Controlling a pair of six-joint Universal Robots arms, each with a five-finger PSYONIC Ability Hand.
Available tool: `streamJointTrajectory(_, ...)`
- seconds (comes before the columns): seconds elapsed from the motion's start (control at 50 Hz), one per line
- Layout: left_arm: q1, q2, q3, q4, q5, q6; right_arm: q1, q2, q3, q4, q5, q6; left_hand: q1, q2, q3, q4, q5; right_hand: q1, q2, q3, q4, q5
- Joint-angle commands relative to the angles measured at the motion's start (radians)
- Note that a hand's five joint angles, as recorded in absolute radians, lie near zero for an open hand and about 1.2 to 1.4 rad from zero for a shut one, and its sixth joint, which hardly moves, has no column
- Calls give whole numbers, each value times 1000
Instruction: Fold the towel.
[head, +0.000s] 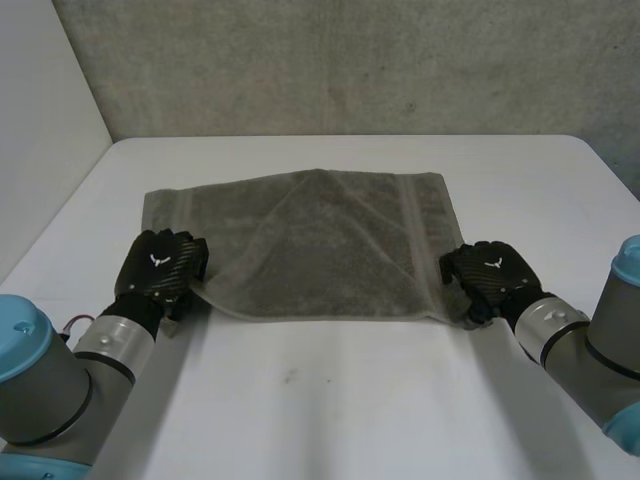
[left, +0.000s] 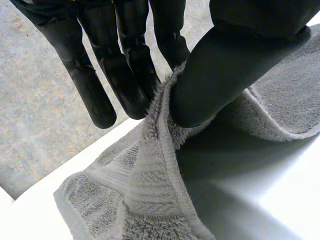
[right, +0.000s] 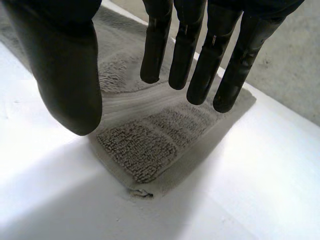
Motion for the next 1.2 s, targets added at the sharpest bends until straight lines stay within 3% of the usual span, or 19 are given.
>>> streamJointTrajectory(0.02,7,-2,5,1,0,-5,-3,56,-43,-15,-1,14,199,178,179,177,189,-45,-64,-54,-45,-13)
streamJointTrajectory(0.3,9,-1,17,1,-2,-6,6,81,-54,-5,6,39,199,178,179,177,189,-103,-122,-112,-103,-72)
streamJointTrajectory(0.5,20,30,17,0,-2,-8,49,119,-119,-6,17,226,199,178,179,177,189,-180,-199,-189,-180,-148)
streamJointTrajectory(0.7,20,33,17,0,-3,-9,101,228,-208,-2,85,229,199,178,179,177,189,-153,-172,-162,-153,-122)
streamJointTrajectory(0.92,23,35,18,0,-3,-9,103,245,-273,-6,169,228,199,178,179,177,189,-1,-20,-10,-1,31)
streamJointTrajectory(1.2,24,38,17,0,-3,-9,86,234,-297,-9,175,226,199,178,179,177,189,81,63,73,82,113)
